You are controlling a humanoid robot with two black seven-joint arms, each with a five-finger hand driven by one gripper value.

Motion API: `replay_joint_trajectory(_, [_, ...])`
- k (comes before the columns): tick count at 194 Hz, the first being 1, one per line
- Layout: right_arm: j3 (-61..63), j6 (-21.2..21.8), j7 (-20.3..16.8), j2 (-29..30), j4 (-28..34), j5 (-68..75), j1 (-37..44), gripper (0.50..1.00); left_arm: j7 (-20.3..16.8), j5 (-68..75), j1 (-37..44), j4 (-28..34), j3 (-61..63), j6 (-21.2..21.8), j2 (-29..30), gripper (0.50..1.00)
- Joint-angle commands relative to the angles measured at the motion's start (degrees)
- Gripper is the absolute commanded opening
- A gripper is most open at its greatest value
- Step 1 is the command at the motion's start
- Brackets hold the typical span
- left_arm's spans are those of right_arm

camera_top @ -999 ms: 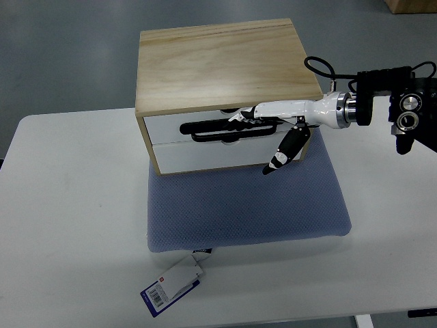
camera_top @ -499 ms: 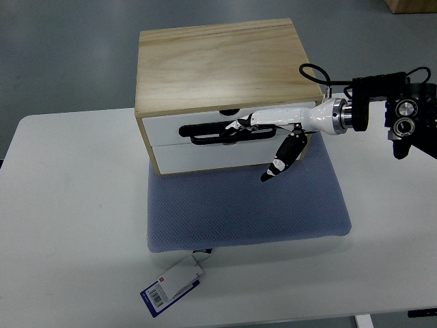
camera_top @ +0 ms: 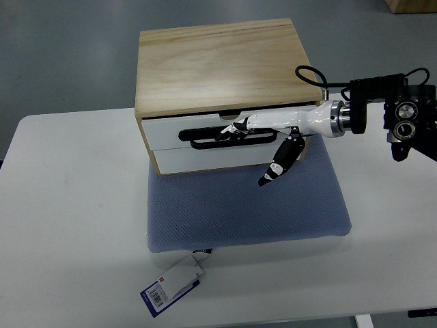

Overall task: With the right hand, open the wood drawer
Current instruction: 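Pull the upper white drawer out toward the robot with the right hand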

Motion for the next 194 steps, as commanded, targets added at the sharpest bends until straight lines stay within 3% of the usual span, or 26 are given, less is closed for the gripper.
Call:
replay_joint_trajectory(1, [0.01,0.0,-0.08,-0.17,0.91,0.11,0.0,0.934,-0.01,0.04,0.0,0.0,0.0,0.0,0.0,1.0])
replay_joint_trajectory(90, [0.1,0.0,-2.46,-1.75,3.99,1.08,-0.44,0.934,-0.01,0.04,0.0,0.0,0.0,0.0,0.0,1.0])
replay_joint_trajectory(194, [-0.87,0.0,-2.54,-4.74,7.24,2.75,-1.5,0.934,-0.01,0.04,0.0,0.0,0.0,0.0,0.0,1.0])
